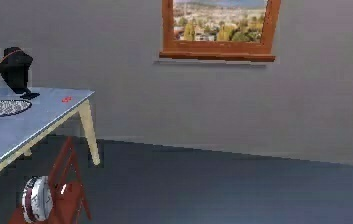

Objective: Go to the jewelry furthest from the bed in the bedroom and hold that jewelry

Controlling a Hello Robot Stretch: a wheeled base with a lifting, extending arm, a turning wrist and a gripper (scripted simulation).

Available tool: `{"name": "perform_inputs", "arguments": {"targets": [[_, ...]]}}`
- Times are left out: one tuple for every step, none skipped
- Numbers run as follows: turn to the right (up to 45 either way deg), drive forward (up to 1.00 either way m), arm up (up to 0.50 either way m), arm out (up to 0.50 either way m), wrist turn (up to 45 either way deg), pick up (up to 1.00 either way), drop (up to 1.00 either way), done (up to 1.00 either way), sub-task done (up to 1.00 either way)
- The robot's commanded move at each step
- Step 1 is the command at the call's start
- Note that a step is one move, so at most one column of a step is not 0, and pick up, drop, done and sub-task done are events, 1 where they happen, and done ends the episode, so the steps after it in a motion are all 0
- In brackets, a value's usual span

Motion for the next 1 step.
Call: {"name": "perform_inputs", "arguments": {"targets": [[0.0,1.00,0.00,0.00,0.0,0.00,0.00,0.00,0.00]]}}
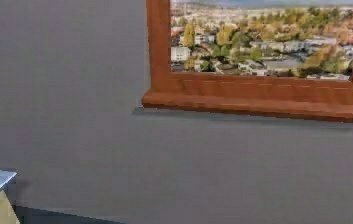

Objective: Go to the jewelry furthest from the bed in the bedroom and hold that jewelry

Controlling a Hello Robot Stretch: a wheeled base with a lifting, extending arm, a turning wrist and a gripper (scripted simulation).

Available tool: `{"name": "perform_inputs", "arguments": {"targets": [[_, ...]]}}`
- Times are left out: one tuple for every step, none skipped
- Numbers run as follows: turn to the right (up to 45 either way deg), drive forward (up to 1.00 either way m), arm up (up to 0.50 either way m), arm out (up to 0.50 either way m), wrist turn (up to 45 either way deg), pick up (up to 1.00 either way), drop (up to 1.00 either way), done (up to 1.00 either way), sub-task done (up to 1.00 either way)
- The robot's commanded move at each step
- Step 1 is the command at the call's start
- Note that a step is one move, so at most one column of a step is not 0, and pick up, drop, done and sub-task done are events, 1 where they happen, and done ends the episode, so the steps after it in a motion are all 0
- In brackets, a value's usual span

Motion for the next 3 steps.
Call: {"name": "perform_inputs", "arguments": {"targets": [[-36.0,0.00,0.00,0.00,0.0,0.00,0.00,0.00,0.00],[0.0,0.50,0.00,0.00,0.0,0.00,0.00,0.00,0.00],[-45.0,0.00,0.00,0.00,0.0,0.00,0.00,0.00,0.00]]}}
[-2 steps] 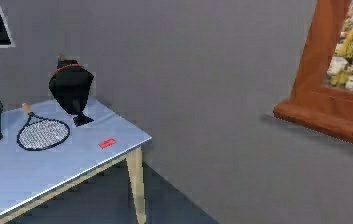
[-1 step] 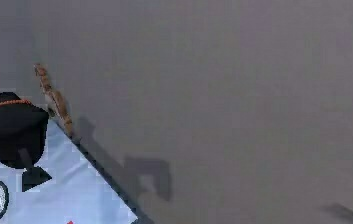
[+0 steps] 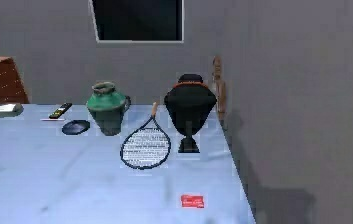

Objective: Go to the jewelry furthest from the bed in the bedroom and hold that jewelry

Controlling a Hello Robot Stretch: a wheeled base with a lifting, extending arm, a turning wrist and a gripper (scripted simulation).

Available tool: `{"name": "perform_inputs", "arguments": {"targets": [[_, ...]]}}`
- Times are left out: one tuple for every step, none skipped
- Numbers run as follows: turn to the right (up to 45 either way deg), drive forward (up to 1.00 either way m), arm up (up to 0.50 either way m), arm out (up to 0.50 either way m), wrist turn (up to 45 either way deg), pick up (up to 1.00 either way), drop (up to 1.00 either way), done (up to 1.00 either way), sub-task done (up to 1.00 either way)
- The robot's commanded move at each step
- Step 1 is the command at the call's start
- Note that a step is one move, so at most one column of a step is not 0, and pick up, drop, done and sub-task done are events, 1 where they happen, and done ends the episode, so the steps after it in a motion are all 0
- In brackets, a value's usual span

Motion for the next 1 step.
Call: {"name": "perform_inputs", "arguments": {"targets": [[-45.0,0.00,0.00,0.00,0.0,0.00,0.00,0.00,0.00]]}}
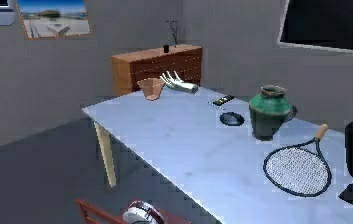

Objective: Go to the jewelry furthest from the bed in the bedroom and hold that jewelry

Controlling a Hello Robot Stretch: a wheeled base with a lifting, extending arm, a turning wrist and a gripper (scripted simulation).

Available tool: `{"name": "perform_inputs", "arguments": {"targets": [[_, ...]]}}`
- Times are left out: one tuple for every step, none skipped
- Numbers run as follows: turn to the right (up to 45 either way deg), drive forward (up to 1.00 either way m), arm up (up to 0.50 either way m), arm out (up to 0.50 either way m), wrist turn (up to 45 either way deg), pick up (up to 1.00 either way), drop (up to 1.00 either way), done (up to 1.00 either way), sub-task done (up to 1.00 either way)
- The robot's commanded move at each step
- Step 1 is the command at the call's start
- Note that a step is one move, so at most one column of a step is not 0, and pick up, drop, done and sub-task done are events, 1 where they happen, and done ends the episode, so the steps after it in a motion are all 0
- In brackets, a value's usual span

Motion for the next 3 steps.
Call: {"name": "perform_inputs", "arguments": {"targets": [[-45.0,0.00,0.00,0.00,0.0,0.00,0.00,0.00,0.00],[-42.0,0.00,0.00,0.00,0.0,0.00,0.00,0.00,0.00],[0.0,0.45,0.00,0.00,0.0,0.00,0.00,0.00,0.00]]}}
